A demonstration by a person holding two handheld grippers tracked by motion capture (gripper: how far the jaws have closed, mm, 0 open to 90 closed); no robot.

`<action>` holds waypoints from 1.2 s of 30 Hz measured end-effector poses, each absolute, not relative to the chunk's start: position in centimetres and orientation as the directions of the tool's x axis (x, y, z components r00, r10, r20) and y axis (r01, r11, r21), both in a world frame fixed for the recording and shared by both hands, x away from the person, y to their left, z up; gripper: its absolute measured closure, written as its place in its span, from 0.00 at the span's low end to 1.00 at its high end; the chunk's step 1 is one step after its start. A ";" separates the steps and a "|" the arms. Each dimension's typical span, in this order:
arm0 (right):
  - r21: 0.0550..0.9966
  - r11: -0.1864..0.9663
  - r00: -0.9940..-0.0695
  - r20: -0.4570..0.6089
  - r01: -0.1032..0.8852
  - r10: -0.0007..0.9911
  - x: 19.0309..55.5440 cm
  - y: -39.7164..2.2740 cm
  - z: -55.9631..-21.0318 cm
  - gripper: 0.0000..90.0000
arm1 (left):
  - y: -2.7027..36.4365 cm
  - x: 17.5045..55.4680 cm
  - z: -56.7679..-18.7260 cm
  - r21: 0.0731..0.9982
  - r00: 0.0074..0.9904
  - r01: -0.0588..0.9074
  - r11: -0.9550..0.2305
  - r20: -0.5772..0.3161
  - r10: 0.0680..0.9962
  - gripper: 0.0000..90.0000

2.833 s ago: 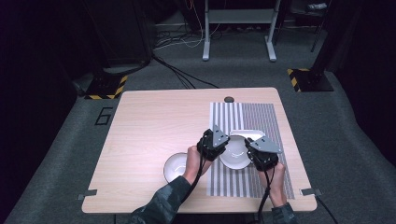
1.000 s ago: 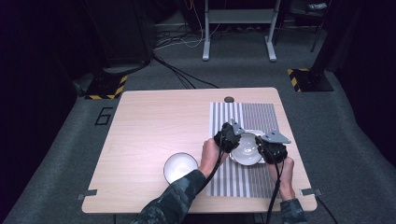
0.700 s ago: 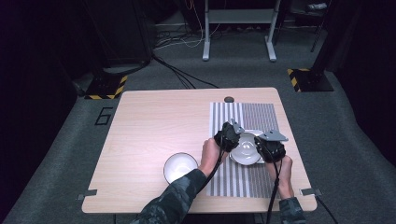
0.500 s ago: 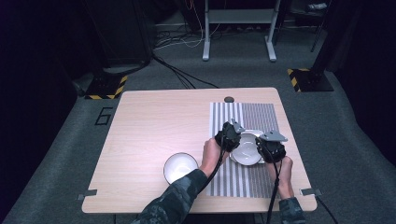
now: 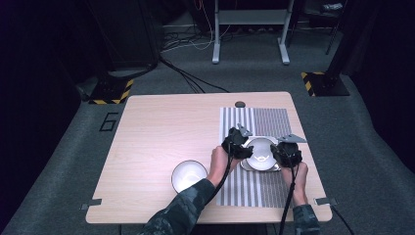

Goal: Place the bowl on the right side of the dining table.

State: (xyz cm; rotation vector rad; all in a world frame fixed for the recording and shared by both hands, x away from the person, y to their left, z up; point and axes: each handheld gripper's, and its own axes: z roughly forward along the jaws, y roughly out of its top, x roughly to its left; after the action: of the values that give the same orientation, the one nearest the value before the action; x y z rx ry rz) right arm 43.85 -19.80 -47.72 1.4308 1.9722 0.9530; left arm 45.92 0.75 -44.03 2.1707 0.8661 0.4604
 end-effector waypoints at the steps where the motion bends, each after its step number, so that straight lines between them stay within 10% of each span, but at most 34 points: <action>1: 0.783 0.179 -0.302 0.012 0.596 0.953 44.0 -20.0 -47.8 0.92 | 1.0 45.9 -43.9 0.752 0.707 0.442 -0.489 0.044 0.706 0.45; 12: 0.735 0.122 -0.276 0.092 0.667 0.957 45.6 -20.8 -48.1 0.92 | 4.1 44.0 -41.8 0.803 0.710 0.416 -0.428 0.008 0.705 0.19; 36: 0.613 0.077 -0.255 0.209 0.787 0.944 48.1 -22.1 -48.4 0.91 | 18.2 39.8 -40.4 0.871 0.606 0.406 -0.278 -0.029 0.795 0.14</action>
State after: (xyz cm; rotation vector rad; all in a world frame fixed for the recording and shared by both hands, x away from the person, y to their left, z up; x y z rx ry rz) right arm 48.12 -22.10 -48.39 1.7454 2.1112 0.9407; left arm 39.75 18.21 -40.41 1.8989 0.9597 0.5242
